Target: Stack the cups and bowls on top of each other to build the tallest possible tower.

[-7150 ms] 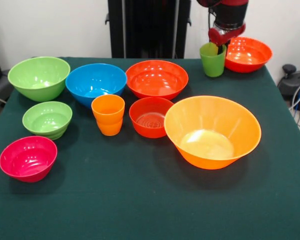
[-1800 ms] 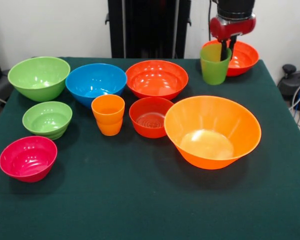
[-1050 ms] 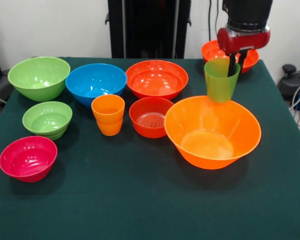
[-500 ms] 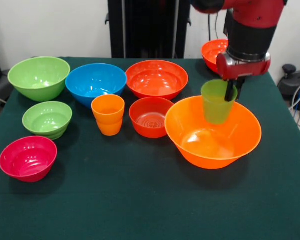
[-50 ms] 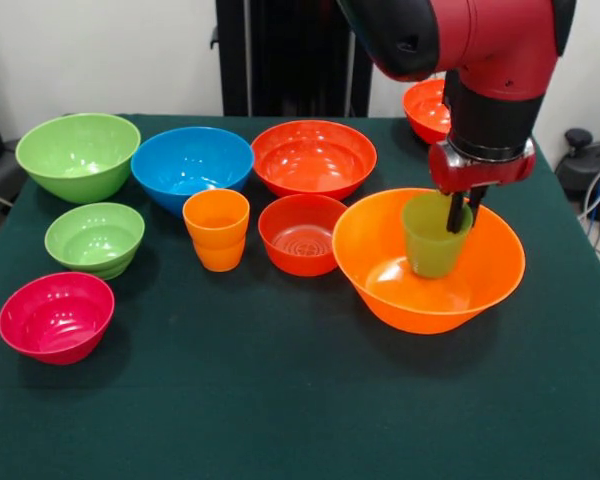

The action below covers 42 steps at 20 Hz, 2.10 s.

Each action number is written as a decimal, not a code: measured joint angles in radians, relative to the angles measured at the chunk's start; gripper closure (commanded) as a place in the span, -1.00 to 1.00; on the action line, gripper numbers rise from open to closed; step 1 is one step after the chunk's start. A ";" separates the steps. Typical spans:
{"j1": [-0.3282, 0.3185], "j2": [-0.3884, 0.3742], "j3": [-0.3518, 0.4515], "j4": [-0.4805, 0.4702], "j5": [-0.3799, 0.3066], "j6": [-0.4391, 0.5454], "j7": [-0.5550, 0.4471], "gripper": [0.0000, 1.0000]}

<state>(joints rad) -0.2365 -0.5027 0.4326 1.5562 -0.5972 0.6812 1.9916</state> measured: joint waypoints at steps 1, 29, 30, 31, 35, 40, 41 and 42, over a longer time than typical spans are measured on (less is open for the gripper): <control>-0.002 0.002 0.003 -0.001 -0.002 0.000 0.000 1.00; -0.035 0.014 0.048 -0.008 -0.092 -0.014 0.000 1.00; -0.041 0.016 0.055 -0.010 -0.092 -0.014 0.000 1.00; -0.044 0.017 0.059 -0.011 -0.093 -0.014 0.000 1.00; -0.053 0.022 0.073 -0.022 -0.093 -0.014 0.000 1.00; -0.056 0.029 0.081 -0.039 -0.094 -0.014 0.000 1.00; -0.056 0.030 0.083 -0.043 -0.094 -0.014 0.000 1.00; -0.056 0.032 0.085 -0.046 -0.094 -0.014 0.000 1.00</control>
<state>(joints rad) -0.2929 -0.4709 0.5178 1.5098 -0.6909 0.6675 1.9916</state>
